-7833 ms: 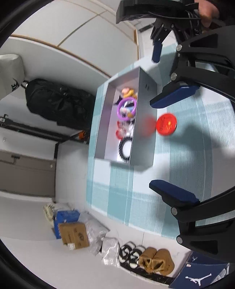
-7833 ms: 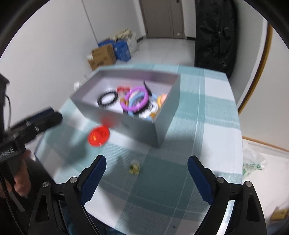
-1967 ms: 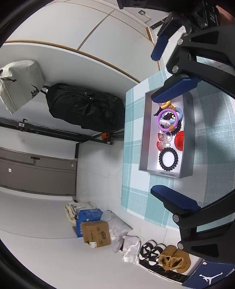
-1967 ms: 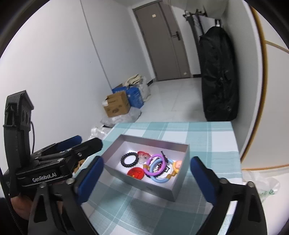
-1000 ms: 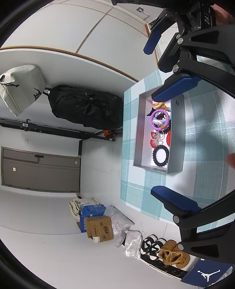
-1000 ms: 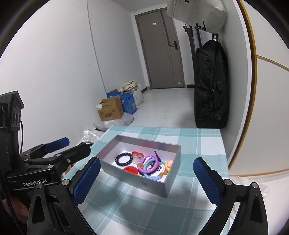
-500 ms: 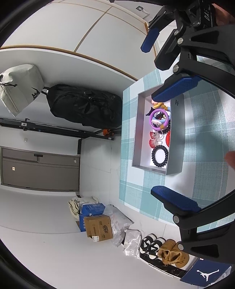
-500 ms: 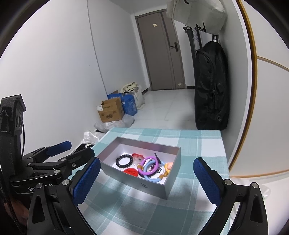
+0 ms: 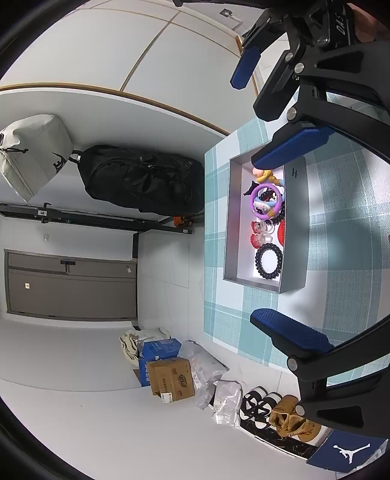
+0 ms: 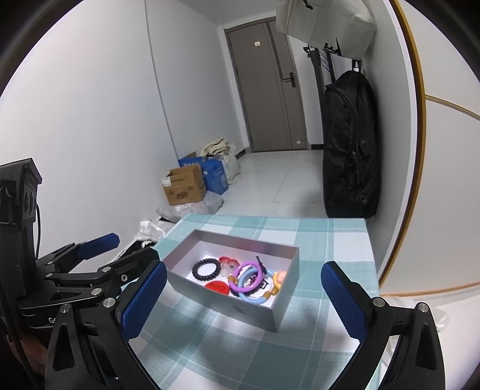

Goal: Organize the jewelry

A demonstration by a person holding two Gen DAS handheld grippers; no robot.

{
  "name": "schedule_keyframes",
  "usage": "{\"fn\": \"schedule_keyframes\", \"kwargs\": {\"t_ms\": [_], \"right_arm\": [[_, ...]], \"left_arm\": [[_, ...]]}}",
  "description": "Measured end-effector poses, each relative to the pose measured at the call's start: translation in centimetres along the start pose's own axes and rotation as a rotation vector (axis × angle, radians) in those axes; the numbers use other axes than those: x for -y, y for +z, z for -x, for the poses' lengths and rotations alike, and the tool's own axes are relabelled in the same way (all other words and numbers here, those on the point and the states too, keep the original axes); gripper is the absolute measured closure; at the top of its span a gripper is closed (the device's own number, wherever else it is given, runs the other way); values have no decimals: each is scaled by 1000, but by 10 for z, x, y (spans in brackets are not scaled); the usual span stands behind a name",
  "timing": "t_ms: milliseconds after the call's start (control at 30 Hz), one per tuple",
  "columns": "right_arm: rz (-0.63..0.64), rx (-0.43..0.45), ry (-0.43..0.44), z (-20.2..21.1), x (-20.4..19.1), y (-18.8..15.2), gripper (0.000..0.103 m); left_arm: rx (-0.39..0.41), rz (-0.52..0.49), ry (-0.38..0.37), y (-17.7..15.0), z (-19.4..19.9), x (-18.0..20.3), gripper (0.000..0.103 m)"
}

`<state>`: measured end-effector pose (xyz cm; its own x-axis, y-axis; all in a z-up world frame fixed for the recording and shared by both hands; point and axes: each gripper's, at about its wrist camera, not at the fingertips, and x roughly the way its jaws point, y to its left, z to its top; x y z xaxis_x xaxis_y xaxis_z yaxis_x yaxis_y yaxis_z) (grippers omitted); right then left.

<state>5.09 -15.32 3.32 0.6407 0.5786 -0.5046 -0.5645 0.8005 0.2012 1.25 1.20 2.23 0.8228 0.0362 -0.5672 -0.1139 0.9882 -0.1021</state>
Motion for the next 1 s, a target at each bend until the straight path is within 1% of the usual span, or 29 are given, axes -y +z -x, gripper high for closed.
{"fn": "schedule_keyframes", "kwargs": {"t_ms": [367,567,800,1000], "right_arm": [[-6,10,-10,3,2,0,0],[-2,5,-10,3,2,0,0],[-5,10,-8,4,3,0,0],[-5,11,-9,4,2,1,0]], "left_arm": [[5,-1,-8,0,1,0,12],[7,0,1,0,2,1,12],[-5,14,4,1,-1,0,12],[2,-2,1,2,1,4,12]]}}
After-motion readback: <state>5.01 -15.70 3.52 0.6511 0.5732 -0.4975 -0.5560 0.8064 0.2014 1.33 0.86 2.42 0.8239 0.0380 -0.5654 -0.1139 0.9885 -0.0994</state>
